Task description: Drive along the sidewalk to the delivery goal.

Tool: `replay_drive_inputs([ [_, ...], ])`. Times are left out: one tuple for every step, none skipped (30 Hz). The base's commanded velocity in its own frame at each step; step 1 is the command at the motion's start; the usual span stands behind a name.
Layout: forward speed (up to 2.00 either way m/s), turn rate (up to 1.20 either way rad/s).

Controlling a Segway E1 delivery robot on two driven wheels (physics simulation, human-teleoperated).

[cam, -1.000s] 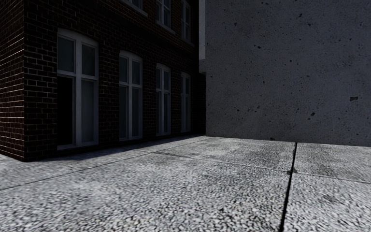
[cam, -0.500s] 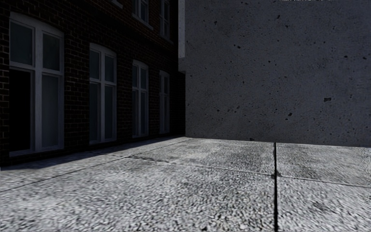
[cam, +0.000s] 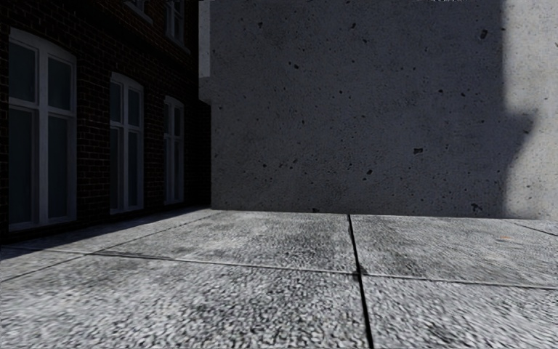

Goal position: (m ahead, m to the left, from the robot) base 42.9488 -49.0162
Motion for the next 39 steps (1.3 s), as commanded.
replay_drive_inputs([
  [0.98, -0.57],
  [1.02, -0.57],
  [1.02, -0.57],
  [1.07, -0.57],
  [1.10, -0.57],
  [1.11, -0.57],
  [1.12, -0.57],
  [1.13, -0.57],
  [1.14, -0.57],
  [1.14, -0.57],
  [1.14, -0.57],
  [1.15, -0.57],
  [1.18, -0.58],
  [1.21, -0.59],
  [1.21, -0.59],
  [1.23, -0.59],
  [1.24, -0.59],
  [1.25, -0.59],
  [1.26, -0.59],
  [1.26, -0.61],
  [1.26, -0.63],
  [1.26, -0.64],
  [1.26, -0.64],
  [1.27, -0.64],
  [1.28, -0.65],
  [1.31, -0.65],
  [1.33, -0.65],
  [1.35, -0.65],
  [1.37, -0.65],
  [1.39, -0.65],
  [1.39, -0.65],
  [1.41, -0.65],
  [1.46, -0.65],
  [1.50, -0.65],
  [1.51, -0.65],
  [1.51, -0.65],
  [1.51, -0.65],
  [1.51, -0.65],
  [1.52, -0.65],
])
